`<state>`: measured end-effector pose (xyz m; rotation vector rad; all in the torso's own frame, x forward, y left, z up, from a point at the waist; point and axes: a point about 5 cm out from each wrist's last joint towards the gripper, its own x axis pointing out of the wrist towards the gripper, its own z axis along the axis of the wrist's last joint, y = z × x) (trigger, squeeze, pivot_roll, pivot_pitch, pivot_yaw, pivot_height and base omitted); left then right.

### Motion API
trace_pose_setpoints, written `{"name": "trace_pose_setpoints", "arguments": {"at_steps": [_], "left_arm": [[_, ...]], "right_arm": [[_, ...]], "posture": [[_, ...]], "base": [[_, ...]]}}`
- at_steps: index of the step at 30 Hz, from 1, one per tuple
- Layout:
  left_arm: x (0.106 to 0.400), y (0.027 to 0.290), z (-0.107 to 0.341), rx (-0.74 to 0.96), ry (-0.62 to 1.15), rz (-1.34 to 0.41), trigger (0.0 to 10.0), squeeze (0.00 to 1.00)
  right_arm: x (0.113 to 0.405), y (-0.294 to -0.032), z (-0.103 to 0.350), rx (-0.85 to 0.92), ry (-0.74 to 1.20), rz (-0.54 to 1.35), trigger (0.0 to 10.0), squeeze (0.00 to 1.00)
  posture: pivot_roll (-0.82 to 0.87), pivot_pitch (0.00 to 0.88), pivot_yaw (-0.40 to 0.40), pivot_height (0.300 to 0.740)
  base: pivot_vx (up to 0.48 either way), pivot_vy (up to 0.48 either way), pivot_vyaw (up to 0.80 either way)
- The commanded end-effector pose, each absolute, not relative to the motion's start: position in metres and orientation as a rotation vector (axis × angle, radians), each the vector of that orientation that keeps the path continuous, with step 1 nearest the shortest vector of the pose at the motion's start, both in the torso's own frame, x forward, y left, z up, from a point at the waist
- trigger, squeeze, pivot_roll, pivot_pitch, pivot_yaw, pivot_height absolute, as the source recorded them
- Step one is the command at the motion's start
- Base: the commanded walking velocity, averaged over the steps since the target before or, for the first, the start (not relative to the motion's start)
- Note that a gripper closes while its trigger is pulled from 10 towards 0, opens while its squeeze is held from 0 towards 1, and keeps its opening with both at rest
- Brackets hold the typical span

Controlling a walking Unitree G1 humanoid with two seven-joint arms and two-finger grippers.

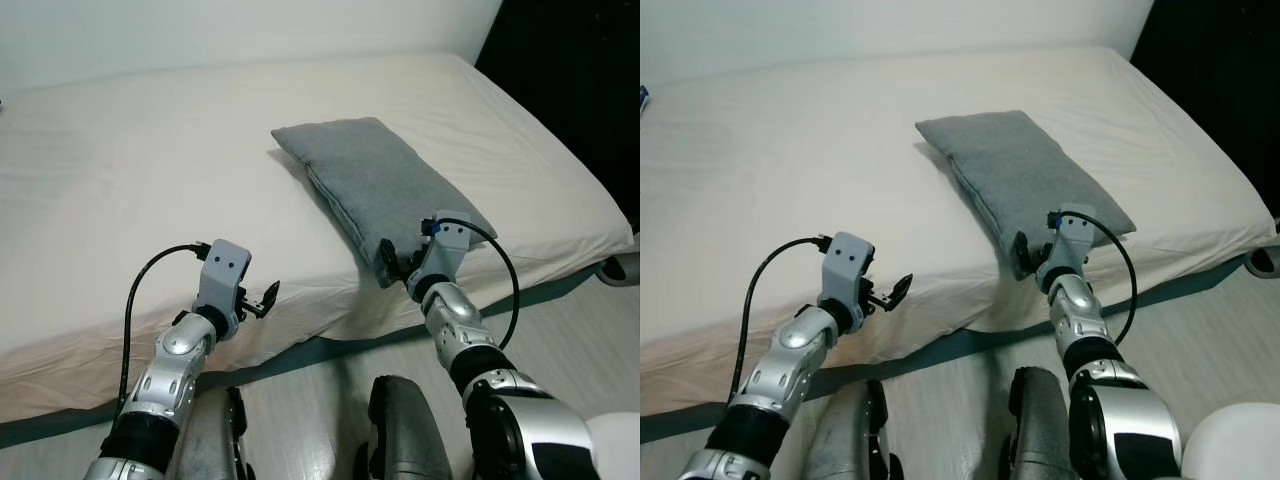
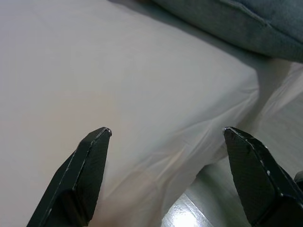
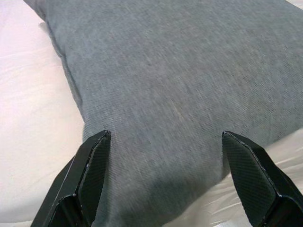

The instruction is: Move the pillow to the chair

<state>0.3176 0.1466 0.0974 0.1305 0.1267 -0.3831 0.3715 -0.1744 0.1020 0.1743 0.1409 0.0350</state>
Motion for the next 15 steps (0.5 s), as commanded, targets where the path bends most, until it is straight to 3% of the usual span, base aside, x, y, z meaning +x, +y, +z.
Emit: {"name": "trace_pose_setpoints", "arguments": {"at_steps": [1,6,15], "left_arm": [[0.3151,0.1463,0.0919,0.119,0.149,-0.384,10.0,0.00],[0.3156,0.1457,0.0938,0.120,0.139,-0.386,10.0,0.00],[0.3168,0.1439,0.0957,0.121,0.133,-0.387,10.0,0.00]], "right_arm": [[0.3725,-0.1727,0.1031,0.188,0.136,0.041,10.0,0.00],[0.3757,-0.1632,0.1069,0.152,0.144,0.112,10.0,0.00],[0.3754,-0.1699,0.1023,0.179,0.197,0.058,10.0,0.00]], "posture": [[0.07,0.203,-0.050,0.560],[0.07,0.211,-0.050,0.560],[0.08,0.220,-0.048,0.560]], "base": [[0.000,0.000,0.00],[0.000,0.000,0.00],[0.000,0.000,0.00]]}}
